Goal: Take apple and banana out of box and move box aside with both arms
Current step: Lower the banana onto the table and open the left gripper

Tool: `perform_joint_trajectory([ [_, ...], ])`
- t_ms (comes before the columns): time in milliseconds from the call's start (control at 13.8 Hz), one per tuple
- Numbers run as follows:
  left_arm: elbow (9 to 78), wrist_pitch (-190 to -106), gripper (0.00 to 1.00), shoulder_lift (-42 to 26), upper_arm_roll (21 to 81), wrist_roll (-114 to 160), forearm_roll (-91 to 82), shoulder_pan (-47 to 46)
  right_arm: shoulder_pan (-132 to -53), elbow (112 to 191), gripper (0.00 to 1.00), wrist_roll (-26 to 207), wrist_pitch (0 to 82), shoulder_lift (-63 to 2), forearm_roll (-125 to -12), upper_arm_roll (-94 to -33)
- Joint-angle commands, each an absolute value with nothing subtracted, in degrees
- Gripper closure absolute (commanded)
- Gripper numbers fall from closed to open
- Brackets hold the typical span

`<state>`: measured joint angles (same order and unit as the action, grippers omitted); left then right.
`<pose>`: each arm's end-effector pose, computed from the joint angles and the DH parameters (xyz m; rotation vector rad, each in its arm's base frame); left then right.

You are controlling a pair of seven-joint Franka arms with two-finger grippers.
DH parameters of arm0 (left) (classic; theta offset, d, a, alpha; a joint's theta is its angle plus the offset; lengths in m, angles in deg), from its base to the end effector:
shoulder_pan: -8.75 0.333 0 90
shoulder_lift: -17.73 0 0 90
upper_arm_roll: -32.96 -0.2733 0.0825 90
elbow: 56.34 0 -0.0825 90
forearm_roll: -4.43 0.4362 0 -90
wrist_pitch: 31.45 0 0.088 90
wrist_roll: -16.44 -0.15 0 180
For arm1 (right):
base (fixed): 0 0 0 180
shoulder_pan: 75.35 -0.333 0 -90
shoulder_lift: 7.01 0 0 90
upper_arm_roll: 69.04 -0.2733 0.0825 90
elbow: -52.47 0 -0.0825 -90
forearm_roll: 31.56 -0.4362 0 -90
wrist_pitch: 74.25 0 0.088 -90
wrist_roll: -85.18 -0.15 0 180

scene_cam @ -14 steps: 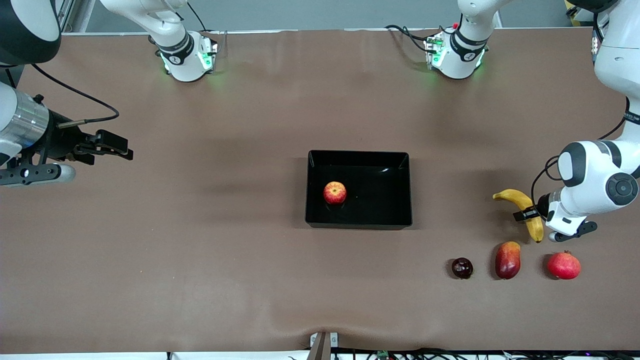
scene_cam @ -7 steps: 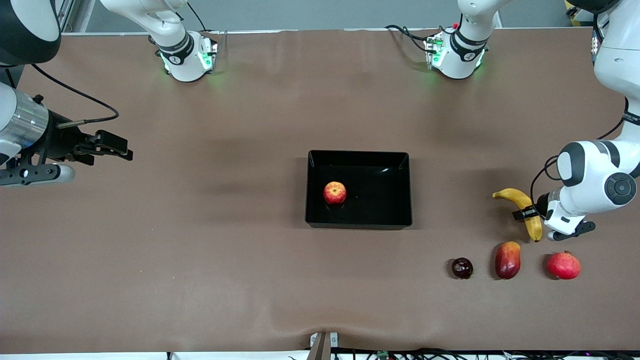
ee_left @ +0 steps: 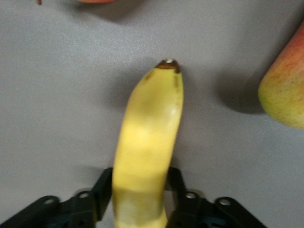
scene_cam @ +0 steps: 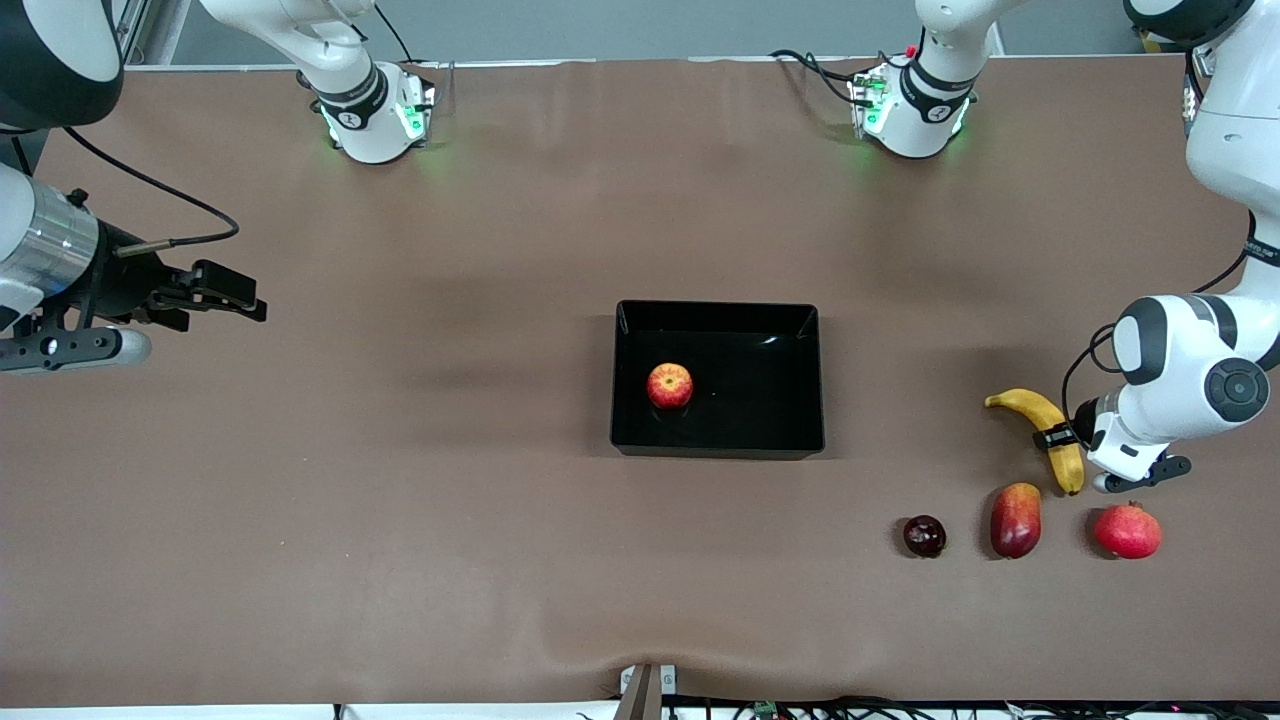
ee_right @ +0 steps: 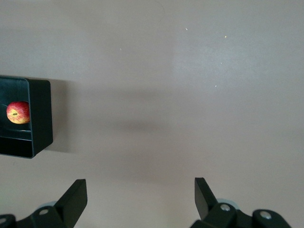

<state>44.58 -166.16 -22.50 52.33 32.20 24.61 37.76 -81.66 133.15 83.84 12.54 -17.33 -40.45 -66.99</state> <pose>0.6490 0.1173 0.0649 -3.0894 -0.3947 0.0841 0.6408 0.0732 0.5077 -2.9931 -0.0813 0.1207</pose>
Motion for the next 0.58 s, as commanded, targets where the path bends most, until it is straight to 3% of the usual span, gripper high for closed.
perform_joint_trajectory([
  [0, 44.12, -165.22, 0.00, -20.61, 54.04, 31.90, 25.53, 37.67, -82.12, 133.25, 0.00, 83.86, 12.58, -16.76, -40.53, -66.75],
  [506, 44.30, -147.75, 0.00, -7.77, 65.11, 32.87, 21.15, 38.02, -82.03, 133.42, 0.00, 84.03, 12.67, -16.76, -40.53, -66.75],
])
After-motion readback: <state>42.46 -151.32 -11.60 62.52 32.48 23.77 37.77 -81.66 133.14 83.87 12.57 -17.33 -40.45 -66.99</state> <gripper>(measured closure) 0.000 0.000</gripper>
